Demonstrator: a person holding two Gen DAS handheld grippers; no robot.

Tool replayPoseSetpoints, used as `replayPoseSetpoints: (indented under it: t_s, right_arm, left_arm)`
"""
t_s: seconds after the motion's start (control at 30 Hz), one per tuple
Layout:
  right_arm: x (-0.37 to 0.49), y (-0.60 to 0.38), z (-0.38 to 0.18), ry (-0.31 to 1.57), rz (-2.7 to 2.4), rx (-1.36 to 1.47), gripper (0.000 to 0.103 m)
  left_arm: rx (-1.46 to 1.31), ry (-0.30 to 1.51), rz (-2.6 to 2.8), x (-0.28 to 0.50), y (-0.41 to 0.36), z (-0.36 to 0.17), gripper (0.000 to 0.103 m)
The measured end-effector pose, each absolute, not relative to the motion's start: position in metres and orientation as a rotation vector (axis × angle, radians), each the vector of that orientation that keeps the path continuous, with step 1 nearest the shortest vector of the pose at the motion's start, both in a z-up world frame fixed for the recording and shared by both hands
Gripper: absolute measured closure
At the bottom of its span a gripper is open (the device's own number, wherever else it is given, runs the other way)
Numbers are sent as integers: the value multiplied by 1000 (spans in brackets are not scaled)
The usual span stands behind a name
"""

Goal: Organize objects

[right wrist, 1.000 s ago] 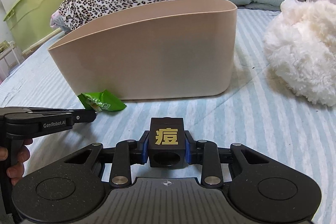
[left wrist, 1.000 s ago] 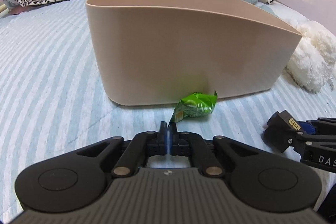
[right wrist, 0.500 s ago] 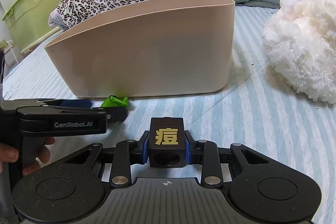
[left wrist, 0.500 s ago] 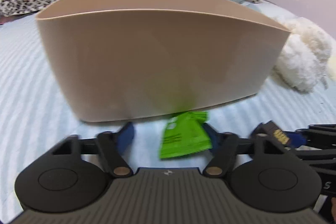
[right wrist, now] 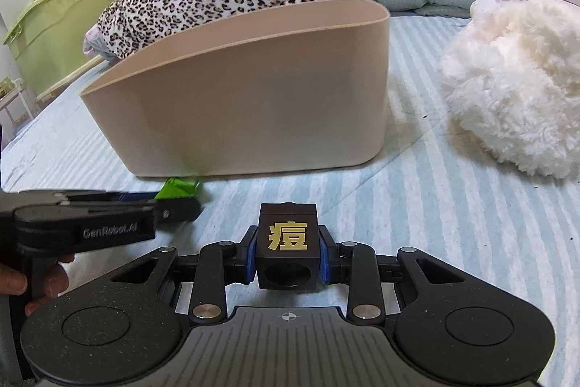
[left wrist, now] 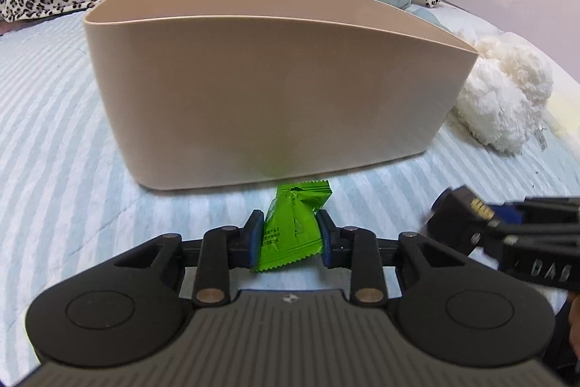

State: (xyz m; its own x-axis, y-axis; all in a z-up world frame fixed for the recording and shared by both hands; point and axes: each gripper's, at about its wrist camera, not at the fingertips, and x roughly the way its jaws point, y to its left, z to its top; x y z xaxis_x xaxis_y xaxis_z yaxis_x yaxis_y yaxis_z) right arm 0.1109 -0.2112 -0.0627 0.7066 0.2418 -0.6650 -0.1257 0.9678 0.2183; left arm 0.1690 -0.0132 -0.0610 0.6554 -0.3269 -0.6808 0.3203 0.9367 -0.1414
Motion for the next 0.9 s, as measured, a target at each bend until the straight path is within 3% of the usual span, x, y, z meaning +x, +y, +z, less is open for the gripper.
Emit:
replayPoseSetpoints:
  t_s: [0.1, 0.6, 0.9]
  right_arm:
    - [106, -214, -53, 743, 209, 165, 74]
    - [91, -225, 19, 569, 247, 144, 74]
    - [123, -219, 65, 438, 242, 110, 74]
  left_arm:
    - [-3, 764, -363, 161, -11, -54, 77]
    - [46, 571, -348, 115, 7, 23, 78]
    - [40, 458, -296, 152, 4, 65, 78]
